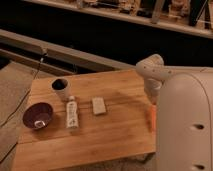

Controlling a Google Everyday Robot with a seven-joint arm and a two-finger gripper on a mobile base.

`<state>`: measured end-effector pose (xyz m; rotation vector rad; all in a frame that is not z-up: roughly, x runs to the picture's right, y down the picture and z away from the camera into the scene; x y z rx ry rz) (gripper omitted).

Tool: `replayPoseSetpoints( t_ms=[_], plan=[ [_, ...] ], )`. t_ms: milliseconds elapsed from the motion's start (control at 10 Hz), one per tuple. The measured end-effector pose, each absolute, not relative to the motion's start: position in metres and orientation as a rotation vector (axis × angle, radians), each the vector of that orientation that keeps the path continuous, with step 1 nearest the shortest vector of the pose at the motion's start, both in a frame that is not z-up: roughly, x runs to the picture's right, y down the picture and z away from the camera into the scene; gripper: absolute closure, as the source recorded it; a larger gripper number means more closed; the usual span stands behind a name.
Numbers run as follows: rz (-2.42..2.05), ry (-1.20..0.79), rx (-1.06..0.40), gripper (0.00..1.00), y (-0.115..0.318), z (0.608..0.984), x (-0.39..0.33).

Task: Drag the pepper across the table

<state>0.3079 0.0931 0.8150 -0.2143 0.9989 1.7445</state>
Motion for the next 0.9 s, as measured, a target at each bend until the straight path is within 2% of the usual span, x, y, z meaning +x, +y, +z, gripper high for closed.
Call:
replayPoseSetpoints(
  t_ms=[900],
  plan=[
    [1.721, 1.132, -0.221, 1.0, 0.136, 0.807, 0.369]
  ],
)
